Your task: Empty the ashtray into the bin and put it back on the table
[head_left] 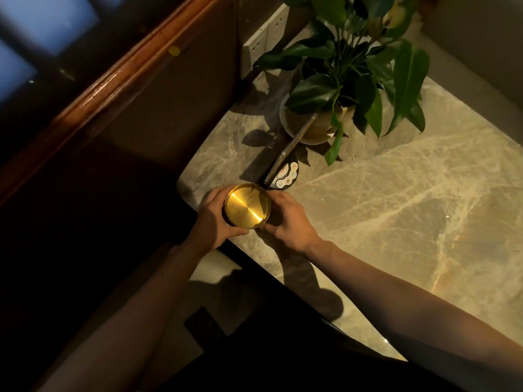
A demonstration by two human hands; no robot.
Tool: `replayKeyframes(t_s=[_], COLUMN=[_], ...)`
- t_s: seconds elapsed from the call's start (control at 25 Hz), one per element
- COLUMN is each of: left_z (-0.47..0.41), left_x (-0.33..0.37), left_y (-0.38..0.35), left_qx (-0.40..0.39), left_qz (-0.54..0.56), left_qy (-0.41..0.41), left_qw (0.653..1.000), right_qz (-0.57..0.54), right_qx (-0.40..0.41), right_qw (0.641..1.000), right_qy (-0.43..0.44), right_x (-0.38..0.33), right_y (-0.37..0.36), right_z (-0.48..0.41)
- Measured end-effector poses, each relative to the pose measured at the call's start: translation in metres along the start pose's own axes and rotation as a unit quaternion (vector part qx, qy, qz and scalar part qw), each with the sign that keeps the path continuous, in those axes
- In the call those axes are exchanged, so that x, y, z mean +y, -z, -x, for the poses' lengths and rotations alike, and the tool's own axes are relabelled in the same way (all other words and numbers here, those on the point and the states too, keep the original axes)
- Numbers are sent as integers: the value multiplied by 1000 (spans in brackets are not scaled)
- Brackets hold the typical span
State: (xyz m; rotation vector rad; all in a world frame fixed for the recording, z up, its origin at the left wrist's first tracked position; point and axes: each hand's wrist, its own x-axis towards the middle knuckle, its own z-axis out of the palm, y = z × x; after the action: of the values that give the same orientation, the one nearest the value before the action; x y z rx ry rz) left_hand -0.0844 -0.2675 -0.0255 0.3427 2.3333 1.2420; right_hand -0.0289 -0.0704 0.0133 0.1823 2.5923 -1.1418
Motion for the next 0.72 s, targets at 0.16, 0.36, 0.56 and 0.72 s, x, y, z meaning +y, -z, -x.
replayKeyframes(t_s=[0.16,0.36,0.56,0.72], left_z=[-2,-2,0,3], left_x=[-1,2,4,6], left_y=[0,-5,-8,-11], left_qx=[1,6,3,8], left_qz=[5,4,-4,-11], left_qy=[-3,-2,-2,1], left_qw=[1000,1000,1000,1000], right_qz=[0,3,-8,-21], right_qx=[-1,2,9,3], right_qw=[1000,1000,1000,1000], right_qy=[-5,-8,-11,-15], right_x=[1,6,4,6], right_y=[-2,-2,-2,-1], right_z=[-4,-5,-3,-2])
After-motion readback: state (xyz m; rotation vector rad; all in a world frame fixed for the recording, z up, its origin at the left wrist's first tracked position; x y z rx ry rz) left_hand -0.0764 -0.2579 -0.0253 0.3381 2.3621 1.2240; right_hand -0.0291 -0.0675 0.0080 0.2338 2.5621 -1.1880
